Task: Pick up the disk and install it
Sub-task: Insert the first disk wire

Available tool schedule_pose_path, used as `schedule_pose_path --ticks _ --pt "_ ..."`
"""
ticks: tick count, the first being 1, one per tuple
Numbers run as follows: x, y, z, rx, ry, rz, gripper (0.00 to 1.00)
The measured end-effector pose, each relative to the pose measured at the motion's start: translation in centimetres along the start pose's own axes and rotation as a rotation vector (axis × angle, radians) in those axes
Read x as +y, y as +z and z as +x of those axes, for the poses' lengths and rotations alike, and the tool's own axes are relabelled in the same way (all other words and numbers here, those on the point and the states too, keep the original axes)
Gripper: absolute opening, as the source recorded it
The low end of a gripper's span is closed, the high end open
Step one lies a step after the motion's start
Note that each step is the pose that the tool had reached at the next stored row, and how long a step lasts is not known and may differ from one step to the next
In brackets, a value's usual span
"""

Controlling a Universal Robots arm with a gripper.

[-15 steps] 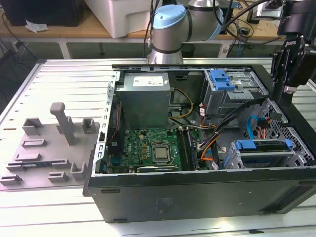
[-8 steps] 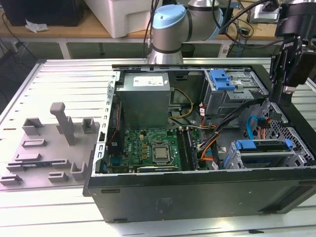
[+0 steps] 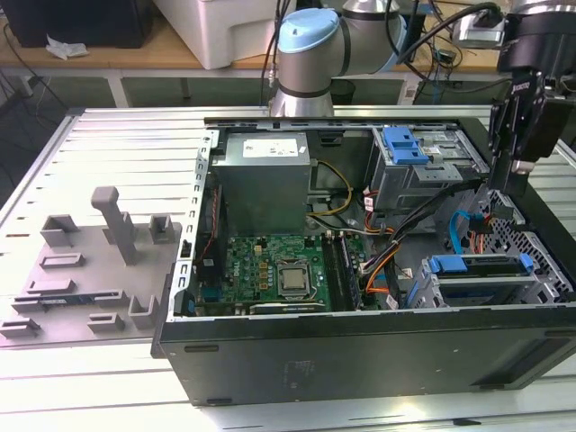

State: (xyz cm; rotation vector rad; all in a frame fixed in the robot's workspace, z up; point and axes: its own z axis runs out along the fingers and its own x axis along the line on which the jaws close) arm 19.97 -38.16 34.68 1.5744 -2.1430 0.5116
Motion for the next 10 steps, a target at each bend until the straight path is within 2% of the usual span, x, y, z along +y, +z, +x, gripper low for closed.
schedule_pose_path --ticks 3,4,10 --pt "0.01 0.10 -0.09 0.0063 0.001 0.0003 0.46" --pt "0.02 0.14 -0.13 0.0072 0.002 0.0002 0.39" --pt "0.03 0.38 -0.27 0.0120 0.000 -0.0024 0.39"
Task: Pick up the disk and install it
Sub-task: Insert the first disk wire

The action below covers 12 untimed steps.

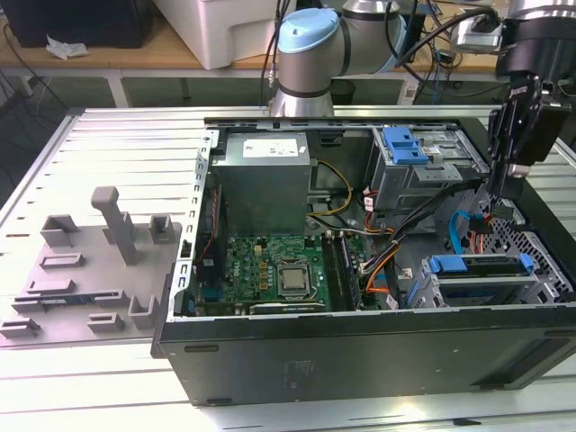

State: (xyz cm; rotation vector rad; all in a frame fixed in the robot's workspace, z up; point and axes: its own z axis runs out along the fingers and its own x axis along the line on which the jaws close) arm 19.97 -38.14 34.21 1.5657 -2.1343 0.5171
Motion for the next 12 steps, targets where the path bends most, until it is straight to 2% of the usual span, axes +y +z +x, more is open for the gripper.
schedule_pose_path --ticks 4,8,12 --pt "-0.08 0.12 0.03 0.0018 -0.004 -0.0050 0.39" --pt "-0.64 0.23 -0.12 0.0077 -0.014 -0.0200 0.39" --pt "-0.69 0.53 -0.22 0.0091 -0.016 -0.0226 0.39"
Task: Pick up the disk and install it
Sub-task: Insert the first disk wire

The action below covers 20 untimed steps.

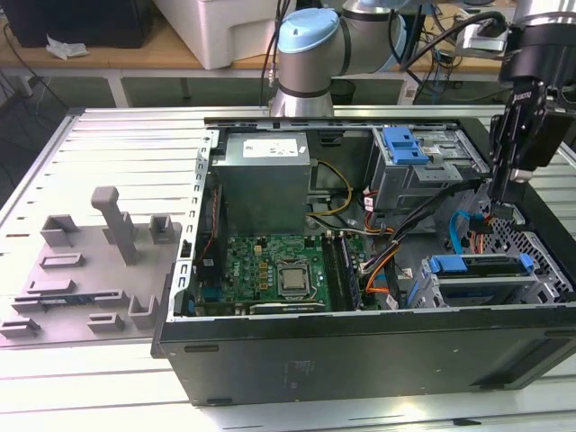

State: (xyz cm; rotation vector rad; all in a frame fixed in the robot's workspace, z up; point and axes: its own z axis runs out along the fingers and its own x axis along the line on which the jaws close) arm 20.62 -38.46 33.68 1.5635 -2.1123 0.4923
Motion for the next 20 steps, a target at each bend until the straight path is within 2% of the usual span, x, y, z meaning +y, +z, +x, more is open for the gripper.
schedule_pose_path --ticks 6,13,20 --pt "-0.03 0.23 -0.06 0.0008 -0.003 -0.0011 0.39" --pt "-0.07 0.41 -0.06 0.0013 -0.024 0.0110 0.39" --pt "0.00 0.67 -0.01 0.0011 -0.026 0.0121 0.39"
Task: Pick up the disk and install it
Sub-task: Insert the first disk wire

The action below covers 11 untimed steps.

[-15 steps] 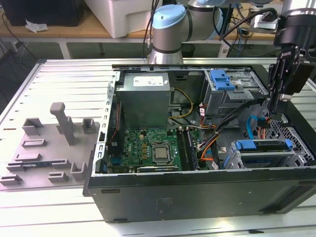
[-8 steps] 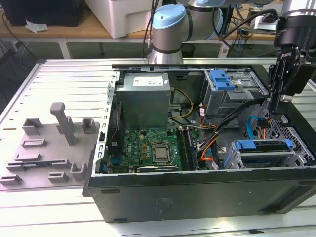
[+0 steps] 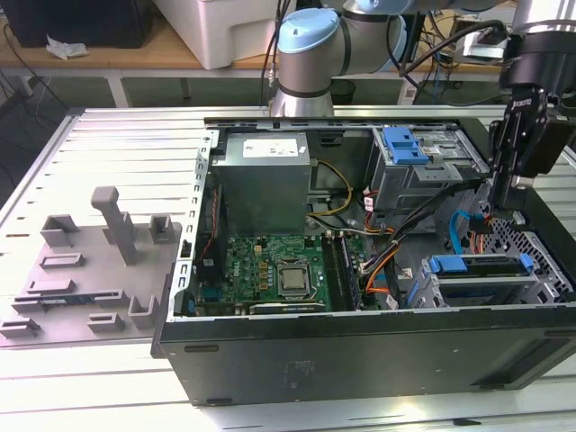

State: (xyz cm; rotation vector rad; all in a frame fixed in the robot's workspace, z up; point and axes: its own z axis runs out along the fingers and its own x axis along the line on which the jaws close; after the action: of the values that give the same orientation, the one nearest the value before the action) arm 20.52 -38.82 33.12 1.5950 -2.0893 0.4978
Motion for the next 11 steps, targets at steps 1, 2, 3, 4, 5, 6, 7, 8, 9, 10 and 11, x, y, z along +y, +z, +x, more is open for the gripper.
schedule_pose_path --ticks 1,2,3,4,5,6,7,8,9,10,11 --pt "0.03 0.02 0.00 -0.0001 0.000 -0.0001 0.39" --pt "0.07 0.05 0.01 0.0001 0.000 0.0000 0.39" --pt "0.10 0.08 0.03 0.0002 0.000 0.0001 0.39" --pt "0.11 0.11 0.04 0.0001 0.000 0.0000 0.39" --pt "0.11 0.14 0.05 -0.0001 0.000 0.0000 0.39" --pt "0.10 0.17 0.08 -0.0001 0.000 0.0000 0.39" --pt "0.10 0.20 0.12 -0.0001 0.000 0.0000 0.39" --pt "0.08 0.27 0.20 0.0000 0.000 0.0000 0.39" --pt "0.02 0.41 0.37 0.0000 0.000 0.0000 0.39" --pt "0.00 0.47 0.44 0.0000 0.000 0.0000 0.39" --pt "-0.02 0.51 0.49 0.0000 0.000 0.0000 0.39"
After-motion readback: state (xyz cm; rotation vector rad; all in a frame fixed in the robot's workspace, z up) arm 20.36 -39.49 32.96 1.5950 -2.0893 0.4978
